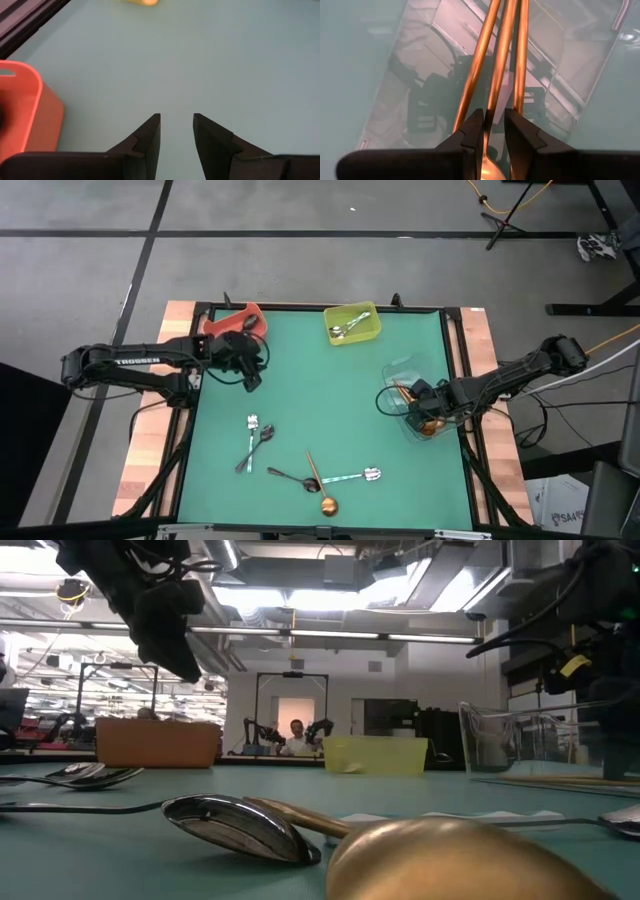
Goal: Sort silverware by color (type)
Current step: Put the top gold spoon into the transparent bin, then put the left black spoon into the orange bin
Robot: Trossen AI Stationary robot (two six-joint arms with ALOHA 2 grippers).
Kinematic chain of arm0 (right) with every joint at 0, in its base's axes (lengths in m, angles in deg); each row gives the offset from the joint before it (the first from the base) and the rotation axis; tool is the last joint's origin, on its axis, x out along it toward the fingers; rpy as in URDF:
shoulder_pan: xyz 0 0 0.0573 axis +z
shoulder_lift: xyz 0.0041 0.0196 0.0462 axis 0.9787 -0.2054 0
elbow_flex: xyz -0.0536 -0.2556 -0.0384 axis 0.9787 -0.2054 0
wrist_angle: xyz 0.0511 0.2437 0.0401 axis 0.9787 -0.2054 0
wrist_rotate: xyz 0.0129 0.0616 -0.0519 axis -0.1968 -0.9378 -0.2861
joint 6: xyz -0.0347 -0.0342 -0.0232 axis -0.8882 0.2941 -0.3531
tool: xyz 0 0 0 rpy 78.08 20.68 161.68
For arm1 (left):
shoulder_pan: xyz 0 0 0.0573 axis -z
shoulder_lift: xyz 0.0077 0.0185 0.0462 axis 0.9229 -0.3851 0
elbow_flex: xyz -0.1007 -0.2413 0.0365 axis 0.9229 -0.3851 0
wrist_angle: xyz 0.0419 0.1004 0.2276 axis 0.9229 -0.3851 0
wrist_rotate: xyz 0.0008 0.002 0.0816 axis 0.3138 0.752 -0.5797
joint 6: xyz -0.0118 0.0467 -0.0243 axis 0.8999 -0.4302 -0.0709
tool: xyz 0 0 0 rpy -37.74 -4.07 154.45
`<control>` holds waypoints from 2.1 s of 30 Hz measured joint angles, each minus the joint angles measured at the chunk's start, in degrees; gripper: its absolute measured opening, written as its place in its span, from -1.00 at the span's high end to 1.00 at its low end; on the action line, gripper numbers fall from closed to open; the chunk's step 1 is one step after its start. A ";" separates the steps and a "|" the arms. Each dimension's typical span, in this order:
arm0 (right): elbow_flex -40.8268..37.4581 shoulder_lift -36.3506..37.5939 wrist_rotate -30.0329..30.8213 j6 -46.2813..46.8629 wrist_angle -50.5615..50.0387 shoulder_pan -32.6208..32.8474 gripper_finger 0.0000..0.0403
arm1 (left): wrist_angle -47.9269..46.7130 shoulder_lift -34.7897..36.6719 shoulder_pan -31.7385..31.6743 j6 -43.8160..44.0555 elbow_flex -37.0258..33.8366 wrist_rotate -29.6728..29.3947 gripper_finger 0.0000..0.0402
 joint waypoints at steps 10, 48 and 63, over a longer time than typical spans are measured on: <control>5.44 0.00 -0.20 0.17 -6.05 0.00 0.67 | 4.86 -0.02 2.64 -0.02 0.00 -0.01 0.45; 17.44 0.02 12.20 -19.54 1.93 0.01 0.67 | 10.90 -6.08 39.70 42.79 0.07 -10.12 0.45; 17.44 0.02 12.20 -21.11 5.18 0.00 0.67 | 10.46 -18.12 47.50 59.79 4.80 -4.70 0.45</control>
